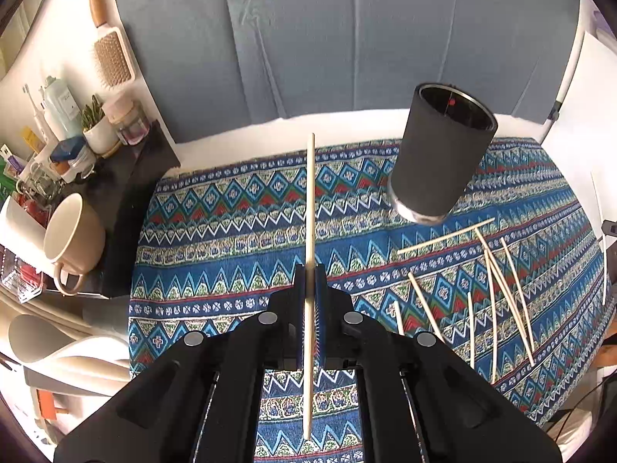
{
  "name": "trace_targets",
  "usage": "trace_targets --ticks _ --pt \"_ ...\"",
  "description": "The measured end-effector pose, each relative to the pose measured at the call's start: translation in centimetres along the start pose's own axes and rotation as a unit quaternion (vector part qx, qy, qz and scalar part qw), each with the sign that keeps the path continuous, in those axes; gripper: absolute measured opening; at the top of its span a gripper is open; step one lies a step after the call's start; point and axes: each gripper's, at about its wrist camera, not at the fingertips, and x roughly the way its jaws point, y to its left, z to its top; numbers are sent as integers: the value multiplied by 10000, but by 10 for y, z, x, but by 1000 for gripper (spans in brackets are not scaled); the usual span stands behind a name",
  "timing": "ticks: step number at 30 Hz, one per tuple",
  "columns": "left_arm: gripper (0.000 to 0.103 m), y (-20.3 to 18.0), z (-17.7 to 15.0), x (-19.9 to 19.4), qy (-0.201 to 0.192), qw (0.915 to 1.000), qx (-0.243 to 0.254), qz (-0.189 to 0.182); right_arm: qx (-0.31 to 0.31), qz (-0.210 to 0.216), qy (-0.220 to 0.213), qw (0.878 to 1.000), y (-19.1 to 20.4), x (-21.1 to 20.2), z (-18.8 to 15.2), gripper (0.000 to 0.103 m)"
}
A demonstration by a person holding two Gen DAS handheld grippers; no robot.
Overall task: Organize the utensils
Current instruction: 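Lift the left tool's chopstick over the black cup while the right tool carries its chopstick there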
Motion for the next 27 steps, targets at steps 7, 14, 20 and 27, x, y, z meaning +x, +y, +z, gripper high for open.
trace_targets --ticks 7,14,20,27 --pt "5 -2 39 -40 -715 9961 -174 -486 -357 357 -558 9972 33 -22 31 5" --pt "5 -28 77 -70 -1370 9880 -67 -705 -646 602 -1086 9902 68 -29 64 5" --pt "5 -48 91 -76 -1803 9800 -28 -839 -876 750 -1405 9833 100 -23 94 5" --pt "5 -67 102 -59 -2131 9734 22 -842 -1005 897 -1894 9726 128 -19 116 5"
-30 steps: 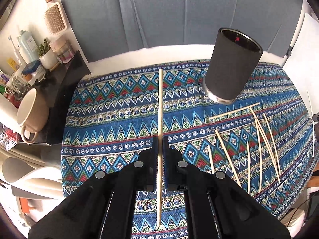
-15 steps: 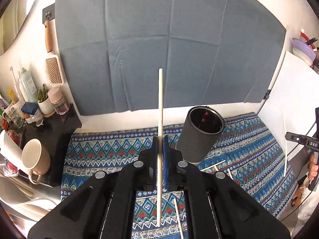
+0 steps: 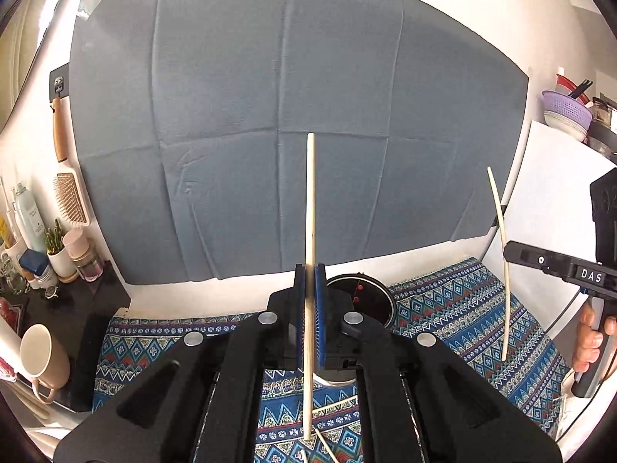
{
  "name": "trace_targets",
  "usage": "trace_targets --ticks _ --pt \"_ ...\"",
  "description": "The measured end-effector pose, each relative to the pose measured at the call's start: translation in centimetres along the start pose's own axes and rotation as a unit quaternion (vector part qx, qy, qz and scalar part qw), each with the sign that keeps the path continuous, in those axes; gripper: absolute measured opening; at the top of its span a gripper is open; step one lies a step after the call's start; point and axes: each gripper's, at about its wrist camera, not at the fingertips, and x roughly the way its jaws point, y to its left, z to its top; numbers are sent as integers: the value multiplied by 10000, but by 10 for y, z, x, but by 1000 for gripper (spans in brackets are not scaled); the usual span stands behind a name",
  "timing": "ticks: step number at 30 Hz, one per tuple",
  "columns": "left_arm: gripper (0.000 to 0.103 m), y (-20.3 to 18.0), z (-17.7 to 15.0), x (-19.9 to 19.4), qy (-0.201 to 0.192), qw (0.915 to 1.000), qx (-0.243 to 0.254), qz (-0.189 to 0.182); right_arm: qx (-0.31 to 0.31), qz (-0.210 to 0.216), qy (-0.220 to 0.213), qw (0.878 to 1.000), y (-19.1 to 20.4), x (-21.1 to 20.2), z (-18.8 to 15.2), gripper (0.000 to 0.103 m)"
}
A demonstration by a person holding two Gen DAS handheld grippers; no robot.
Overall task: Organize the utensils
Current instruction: 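Lift the left tool's chopstick over the black cup while the right tool carries its chopstick there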
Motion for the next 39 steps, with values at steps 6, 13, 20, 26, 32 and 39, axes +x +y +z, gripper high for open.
trace_targets --ticks 6,13,20,26,32,39 --pt "5 -8 -1 21 -464 9982 -110 -351 3 -12 -347 9994 6 21 15 5" --pt "5 -13 0 48 -980 9931 -368 -535 84 11 -658 9978 2 58 22 5" --pt "5 -14 -21 66 -2047 9759 -628 -411 59 -48 -866 9962 -11 103 19 5" --pt "5 -15 -41 105 -1968 9759 -905 -266 33 41 -1252 9921 -19 135 2 5" --pt "5 -11 -61 124 -1753 9794 -981 -200 -132 -119 -1111 9937 -23 155 -18 5" --pt "5 -9 -66 127 -1637 9828 -850 -127 -133 -259 -983 9947 -31 163 -33 5"
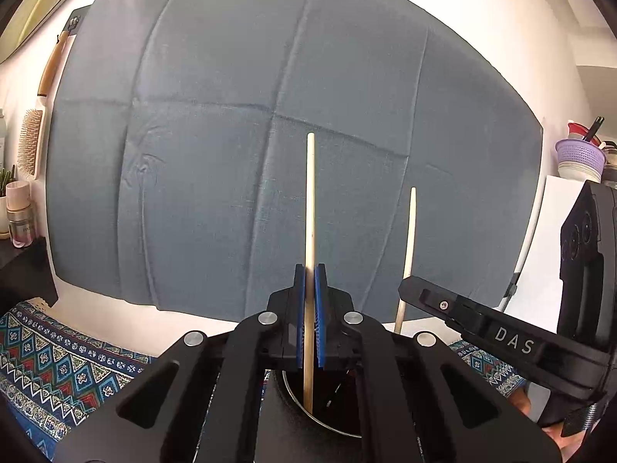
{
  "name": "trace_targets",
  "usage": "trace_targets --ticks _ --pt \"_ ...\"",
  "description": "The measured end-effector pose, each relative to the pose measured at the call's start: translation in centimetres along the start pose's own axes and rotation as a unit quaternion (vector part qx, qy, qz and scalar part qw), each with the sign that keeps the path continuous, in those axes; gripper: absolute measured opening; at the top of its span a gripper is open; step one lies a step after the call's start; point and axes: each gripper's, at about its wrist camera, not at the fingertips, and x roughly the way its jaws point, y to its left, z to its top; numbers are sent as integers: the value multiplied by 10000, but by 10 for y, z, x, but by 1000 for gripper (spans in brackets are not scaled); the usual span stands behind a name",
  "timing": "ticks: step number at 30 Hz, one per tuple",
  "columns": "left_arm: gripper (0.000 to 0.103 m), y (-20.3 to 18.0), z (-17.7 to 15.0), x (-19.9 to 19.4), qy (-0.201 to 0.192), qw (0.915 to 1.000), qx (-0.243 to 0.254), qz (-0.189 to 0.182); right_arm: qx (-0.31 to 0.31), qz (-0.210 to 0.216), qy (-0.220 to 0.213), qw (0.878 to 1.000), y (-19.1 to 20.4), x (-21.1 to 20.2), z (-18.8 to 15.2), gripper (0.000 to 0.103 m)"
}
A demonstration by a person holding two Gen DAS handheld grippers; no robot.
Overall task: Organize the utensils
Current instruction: 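Lift the left tool's chopstick over the black cup while the right tool carries its chopstick there, then open the left tool over the cup while the right tool releases its chopstick inside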
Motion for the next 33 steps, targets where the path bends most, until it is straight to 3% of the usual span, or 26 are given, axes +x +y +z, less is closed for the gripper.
trace_targets --ticks 7,10,12,13,14,16,18,24,26,30,33 --pt "7 1 -2 -2 26 10000 -61 4 175 -70 -36 9998 -6 -7 1 9" --pt "17 3 1 -7 4 9998 -190 -41 290 -104 -32 9995 -10 -12 4 9" --pt "32 4 4 -11 -5 9998 -195 -69 384 -125 -10 9992 -14 -15 5 19" --pt "35 4 5 -13 -23 9998 -179 -55 421 -161 -22 9990 -15 -17 6 29" --pt "37 5 6 -15 -22 9999 -161 -53 431 -193 -46 9989 -16 -20 6 32" --pt "42 6 9 -18 60 9999 -129 -54 432 -290 -79 9986 -19 -26 6 35" --pt "56 7 12 -21 128 9999 -84 -12 459 -330 -50 9984 -21 -30 6 40" --pt "78 17 14 -34 214 9996 -73 184 687 -467 60 9965 -29 -43 3 59" --pt "83 19 15 -40 244 9994 -78 214 748 -513 129 9958 -30 -48 1 68" --pt "97 24 15 -48 403 9987 -62 302 851 -566 332 9942 -34 -56 -2 77" --pt "97 29 12 -44 842 9948 -109 567 951 -538 564 9924 -37 -61 -5 85"
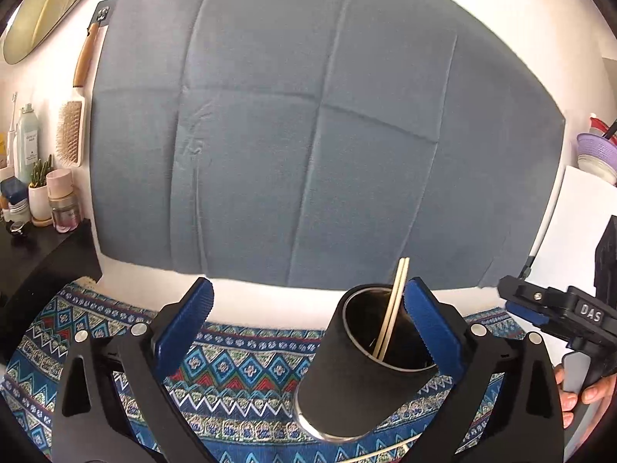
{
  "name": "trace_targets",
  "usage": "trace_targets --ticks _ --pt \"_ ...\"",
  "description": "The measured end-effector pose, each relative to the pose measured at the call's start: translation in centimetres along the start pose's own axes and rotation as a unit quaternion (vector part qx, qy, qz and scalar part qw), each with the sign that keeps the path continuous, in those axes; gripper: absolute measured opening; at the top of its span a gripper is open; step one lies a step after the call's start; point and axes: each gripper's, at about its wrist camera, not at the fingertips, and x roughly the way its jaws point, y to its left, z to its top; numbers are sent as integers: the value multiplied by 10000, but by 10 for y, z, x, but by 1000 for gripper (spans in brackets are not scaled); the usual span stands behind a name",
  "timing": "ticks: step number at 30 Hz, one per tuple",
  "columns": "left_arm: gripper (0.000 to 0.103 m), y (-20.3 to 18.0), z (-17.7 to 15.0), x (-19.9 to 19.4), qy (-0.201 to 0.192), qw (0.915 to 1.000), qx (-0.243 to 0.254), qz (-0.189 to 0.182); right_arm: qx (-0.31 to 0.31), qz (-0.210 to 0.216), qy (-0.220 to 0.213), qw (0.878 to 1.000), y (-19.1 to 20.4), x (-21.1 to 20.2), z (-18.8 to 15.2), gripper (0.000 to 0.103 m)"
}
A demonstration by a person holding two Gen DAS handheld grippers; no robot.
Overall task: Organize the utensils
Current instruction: 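Open the left tool over the cup while the right tool releases its chopstick inside, then move the left tool back to the chopsticks while the right tool returns too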
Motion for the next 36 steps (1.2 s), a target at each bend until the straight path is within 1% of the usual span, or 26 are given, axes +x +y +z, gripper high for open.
trace_targets --ticks 3,6,9,11,12,15,17,18,23,26,27,29,30,33,36 --pt "97 7 -9 10 555 9983 -34 148 183 -33 340 9992 -9 0 -5 85" --pt "97 11 -20 16 866 9956 89 332 301 -173 629 9974 -18 1 -11 85" --pt "97 14 -32 23 1246 9906 315 470 359 -309 827 9954 -28 0 -20 85" --pt "97 16 -40 28 1593 9837 365 747 414 -433 1052 9926 -35 2 -27 85" --pt "97 17 -44 31 1800 9798 375 792 396 -522 1224 9903 -37 5 -32 85" --pt "97 21 -54 31 2164 9722 364 823 233 -845 1674 9820 -42 11 -45 85" --pt "97 24 -62 32 2441 9654 319 858 213 -920 2033 9746 -45 17 -55 85" --pt "97 25 -65 30 2555 9628 325 812 213 -933 2202 9708 -47 19 -61 85" --pt "97 20 -83 18 2901 9504 682 894 142 -1114 2649 9577 -52 21 -82 85" --pt "97 16 -96 9 3136 9414 933 819 26 -1148 2872 9509 -49 20 -94 85" --pt "97 14 -100 7 3195 9383 1032 828 -26 -1141 2926 9494 -47 19 -98 85" --pt "97 14 -111 4 3382 9287 1172 973 -116 -1164 2972 9476 -44 16 -105 85" --pt "97 15 -116 4 3455 9245 1268 987 -193 -1218 3005 9458 -42 15 -110 85" --pt "97 12 -127 -6 3579 9170 1463 976 -495 -1386 3154 9375 -33 14 -127 85" --pt "97 10 -139 -13 3770 9089 1553 878 -725 -1387 3313 9305 -27 12 -145 85"
